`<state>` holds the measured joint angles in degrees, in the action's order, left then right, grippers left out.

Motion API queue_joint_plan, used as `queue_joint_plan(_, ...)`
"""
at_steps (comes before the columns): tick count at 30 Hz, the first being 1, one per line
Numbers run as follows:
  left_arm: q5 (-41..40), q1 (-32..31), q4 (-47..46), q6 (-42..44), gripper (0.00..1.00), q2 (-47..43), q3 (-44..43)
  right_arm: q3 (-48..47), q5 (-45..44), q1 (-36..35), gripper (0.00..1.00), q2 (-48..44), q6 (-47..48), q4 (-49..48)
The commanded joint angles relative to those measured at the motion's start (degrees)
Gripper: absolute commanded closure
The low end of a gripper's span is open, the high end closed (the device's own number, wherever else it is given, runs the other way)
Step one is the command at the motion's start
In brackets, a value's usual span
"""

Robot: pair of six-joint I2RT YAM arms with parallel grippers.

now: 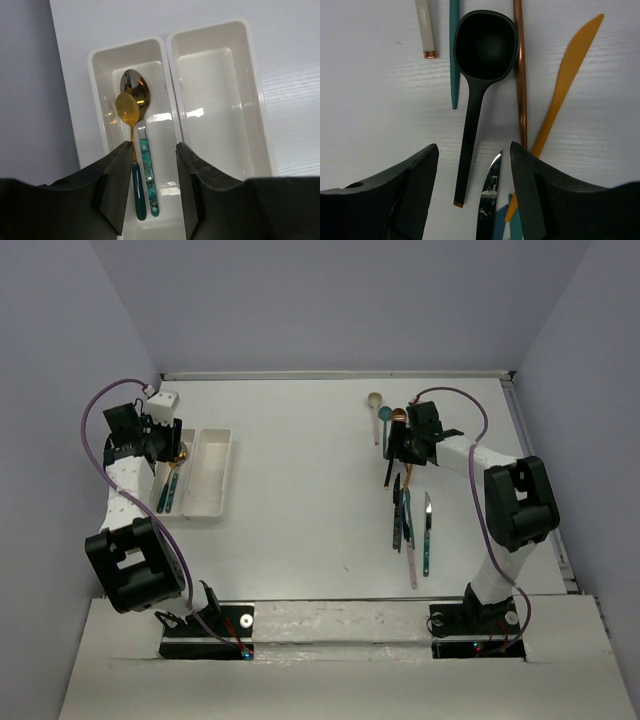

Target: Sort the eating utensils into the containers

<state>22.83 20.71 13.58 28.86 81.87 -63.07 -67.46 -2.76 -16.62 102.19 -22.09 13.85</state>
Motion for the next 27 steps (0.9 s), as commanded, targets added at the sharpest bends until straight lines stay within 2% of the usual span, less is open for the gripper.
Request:
queue_joint_plan(1,1.4,0.2,-0.1,1.0,0.48,-2.8,1.3,-4.9,1.8,-0.9,0.38,3.9,-0.2,0.1)
queue_joint_plan(6,2.1,0.2,-0.2,0.9,0.48,-2.6,1.5,-7.3,0.8,-2.0,0.43,9.0,0.2,0.1)
queue_joint_plan(8,2.2,0.2,-0.3,0.8,0.48,-2.5,1.6,-7.9,-0.2,-2.0,0.5,10.3,0.2,0.5)
queue_joint_plan(13,2.2,0.1,-0.1,0.7,0.48,-3.1,1.7,-7.5,-1.0,-3.2,0.73,11.6,0.4,0.4)
queue_joint_plan(16,2.7,0.1,0.3,0.4,0.48,-4.0,1.5,-7.5,-2.1,-3.8,0.94,10.6,0.6,0.3)
queue_joint_plan(18,3.7,0.0,0.9,0.3,0.47,-5.0,1.4,-7.1,-3.0,-3.8,1.0,9.3,0.4,0.3)
queue_joint_plan(22,7.4,-0.3,2.8,0.2,0.48,-7.9,0.9,-6.4,-5.5,-5.6,1.0,3.9,1.0,0.1)
queue_joint_plan(25,10.4,-2.0,3.8,-0.4,0.48,-11.2,0.5,-6.0,-11.4,-10.9,1.0,-2.1,4.0,-1.1)
queue_joint_plan(26,12.1,-2.7,4.2,-1.2,0.48,-12.0,0.2,-5.8,-15.2,-13.1,1.0,-5.2,6.8,-4.2)
queue_joint_plan(27,13.3,-4.6,4.8,-1.4,0.48,-12.9,0.1,-4.4,-16.9,-18.2,1.0,-6.8,8.5,-6.9)
